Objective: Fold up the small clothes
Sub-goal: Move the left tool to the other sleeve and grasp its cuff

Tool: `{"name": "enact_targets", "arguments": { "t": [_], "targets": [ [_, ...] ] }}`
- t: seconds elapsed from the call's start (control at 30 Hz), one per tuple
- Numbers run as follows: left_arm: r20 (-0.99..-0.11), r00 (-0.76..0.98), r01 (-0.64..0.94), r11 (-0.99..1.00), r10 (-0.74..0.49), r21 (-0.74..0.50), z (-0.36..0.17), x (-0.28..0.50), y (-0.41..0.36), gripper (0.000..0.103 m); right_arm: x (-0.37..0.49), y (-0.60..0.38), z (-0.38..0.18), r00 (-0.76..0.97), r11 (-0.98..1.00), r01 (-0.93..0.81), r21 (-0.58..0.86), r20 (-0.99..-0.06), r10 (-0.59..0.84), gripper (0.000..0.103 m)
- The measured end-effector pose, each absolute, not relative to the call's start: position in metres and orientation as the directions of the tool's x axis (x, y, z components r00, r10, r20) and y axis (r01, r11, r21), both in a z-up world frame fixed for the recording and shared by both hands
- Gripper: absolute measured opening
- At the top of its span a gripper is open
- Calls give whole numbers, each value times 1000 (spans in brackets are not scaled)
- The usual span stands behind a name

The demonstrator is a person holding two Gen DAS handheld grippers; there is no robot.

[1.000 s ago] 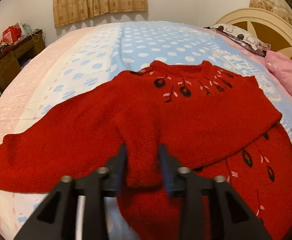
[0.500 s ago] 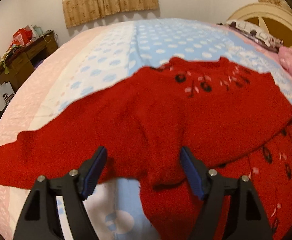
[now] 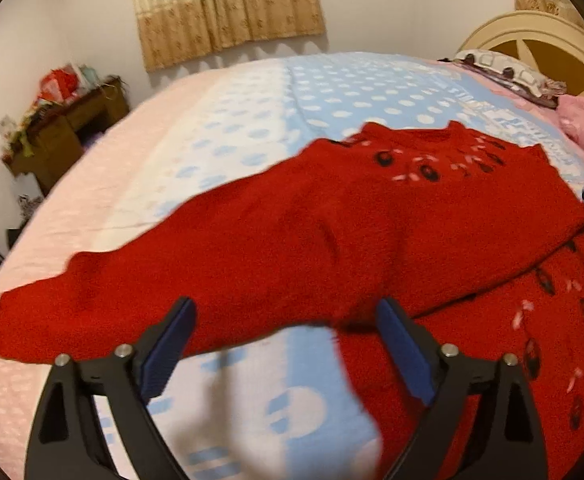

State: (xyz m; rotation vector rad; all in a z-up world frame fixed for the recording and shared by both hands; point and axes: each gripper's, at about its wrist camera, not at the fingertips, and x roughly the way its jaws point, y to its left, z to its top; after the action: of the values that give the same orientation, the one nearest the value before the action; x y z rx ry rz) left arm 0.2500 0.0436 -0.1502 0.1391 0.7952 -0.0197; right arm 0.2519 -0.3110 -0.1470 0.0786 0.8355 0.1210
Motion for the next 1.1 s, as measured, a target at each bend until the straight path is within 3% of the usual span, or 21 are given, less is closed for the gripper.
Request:
{"name": "enact_targets", "arguments": {
  "t": [0.13, 0.2, 0.3, 0.47, 0.6, 0.8, 0.93, 1.1],
  "targets": [
    [-722, 691, 58, 991, 48, 121, -151, 244, 58, 95, 274, -278, -164, 612, 987, -122, 100, -776, 154, 73],
    [-718, 694, 46, 992, 51, 115, -149, 239, 69, 95, 280, -263, -189, 528, 991, -126, 48, -843, 107, 73],
    [-711, 699, 7, 994, 77, 113, -146, 232, 94, 96, 272, -244, -186, 565, 989, -141, -43, -824, 45, 73],
    [-712, 684, -100, 987, 160, 126, -146, 233, 143, 98, 273, -199, -160, 599, 968, -250, 2, -785, 157, 73],
    [-724, 656, -239, 969, 213, 68, -144, 229, 202, 98, 282, -158, -155, 618, 941, -336, 51, -742, 261, 73],
    [-719, 584, -432, 894, 377, 117, -149, 224, 274, 98, 288, -101, -183, 555, 907, -419, 36, -780, 288, 73],
    [-731, 543, -521, 849, 414, 93, -157, 221, 313, 98, 272, -82, -198, 581, 878, -472, -76, -776, 245, 73],
    [-725, 562, -556, 831, 399, 26, -162, 222, 339, 98, 256, -93, -182, 588, 888, -457, -47, -765, 262, 73]
  ]
}}
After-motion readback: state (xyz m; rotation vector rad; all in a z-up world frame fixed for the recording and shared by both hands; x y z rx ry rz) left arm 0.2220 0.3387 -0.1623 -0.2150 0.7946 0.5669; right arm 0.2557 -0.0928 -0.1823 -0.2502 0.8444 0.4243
